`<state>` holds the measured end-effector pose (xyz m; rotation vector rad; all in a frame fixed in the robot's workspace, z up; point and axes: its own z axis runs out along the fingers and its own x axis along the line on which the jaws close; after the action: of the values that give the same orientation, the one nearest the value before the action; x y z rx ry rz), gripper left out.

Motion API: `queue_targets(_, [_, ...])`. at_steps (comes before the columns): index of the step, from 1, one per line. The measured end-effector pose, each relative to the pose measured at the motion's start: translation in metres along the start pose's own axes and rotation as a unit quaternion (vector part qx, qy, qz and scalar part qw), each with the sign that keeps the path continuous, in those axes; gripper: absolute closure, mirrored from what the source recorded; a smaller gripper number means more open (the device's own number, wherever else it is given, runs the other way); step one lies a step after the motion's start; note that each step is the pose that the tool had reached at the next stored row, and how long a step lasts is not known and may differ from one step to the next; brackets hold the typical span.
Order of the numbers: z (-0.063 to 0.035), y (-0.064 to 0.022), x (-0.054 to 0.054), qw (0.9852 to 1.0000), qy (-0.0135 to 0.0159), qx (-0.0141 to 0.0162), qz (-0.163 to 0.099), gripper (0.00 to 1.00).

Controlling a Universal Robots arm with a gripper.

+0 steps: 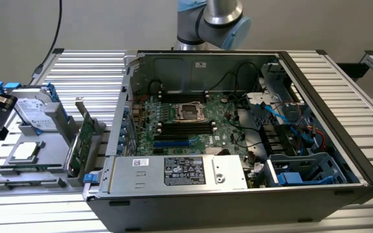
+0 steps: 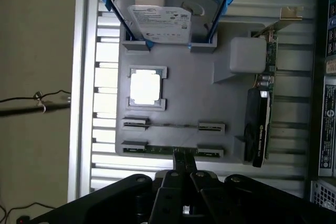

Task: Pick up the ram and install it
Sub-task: 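Pick up the ram and move it above insertion slot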

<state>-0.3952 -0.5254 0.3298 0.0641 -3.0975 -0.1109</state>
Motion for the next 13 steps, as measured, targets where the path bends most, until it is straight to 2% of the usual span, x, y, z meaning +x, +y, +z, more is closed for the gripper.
queue_targets(3, [0.0002,0.0001,0.0000,0.9997,0.0016,-0.0034,-0.024,0.89])
queue_targets(7, [0.0010,0.0000,0.0000,0.9981,0.0043,-0.0026,-0.061,0.89])
queue_targets(10, [0.0014,0.0000,0.0000,0.9961,0.0065,-0.0014,-0.088,0.89])
queue_targets(13, [0.0020,-0.0001,0.0000,0.9933,0.0086,-0.0003,-0.115,0.89])
